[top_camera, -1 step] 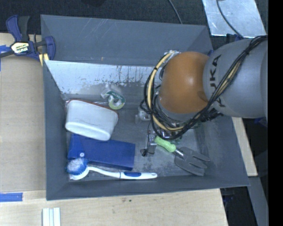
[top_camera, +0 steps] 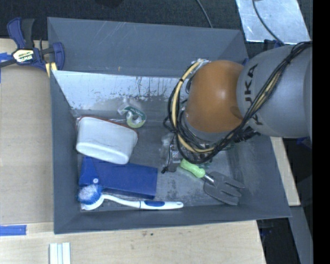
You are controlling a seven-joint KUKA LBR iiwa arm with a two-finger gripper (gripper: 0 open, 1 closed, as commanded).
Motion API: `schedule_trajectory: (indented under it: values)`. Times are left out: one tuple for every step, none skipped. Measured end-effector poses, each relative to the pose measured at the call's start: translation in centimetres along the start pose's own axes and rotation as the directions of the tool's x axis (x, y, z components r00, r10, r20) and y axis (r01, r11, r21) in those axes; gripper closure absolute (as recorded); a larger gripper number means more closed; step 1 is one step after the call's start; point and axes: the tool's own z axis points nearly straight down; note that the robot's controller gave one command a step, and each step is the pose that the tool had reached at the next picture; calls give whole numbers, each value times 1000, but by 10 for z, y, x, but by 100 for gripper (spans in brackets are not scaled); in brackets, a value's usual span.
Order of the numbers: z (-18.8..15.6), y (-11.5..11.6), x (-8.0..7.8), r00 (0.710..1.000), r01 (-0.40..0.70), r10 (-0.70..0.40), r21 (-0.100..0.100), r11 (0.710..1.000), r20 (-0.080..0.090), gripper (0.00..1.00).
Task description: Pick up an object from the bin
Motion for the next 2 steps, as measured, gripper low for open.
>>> schedule_trajectory:
  values:
    - [0, 0, 0, 1000, 0, 0, 0, 1000, 0, 100]
    - [14, -9, 3, 1000, -12, 12, 0, 1000, 1, 100]
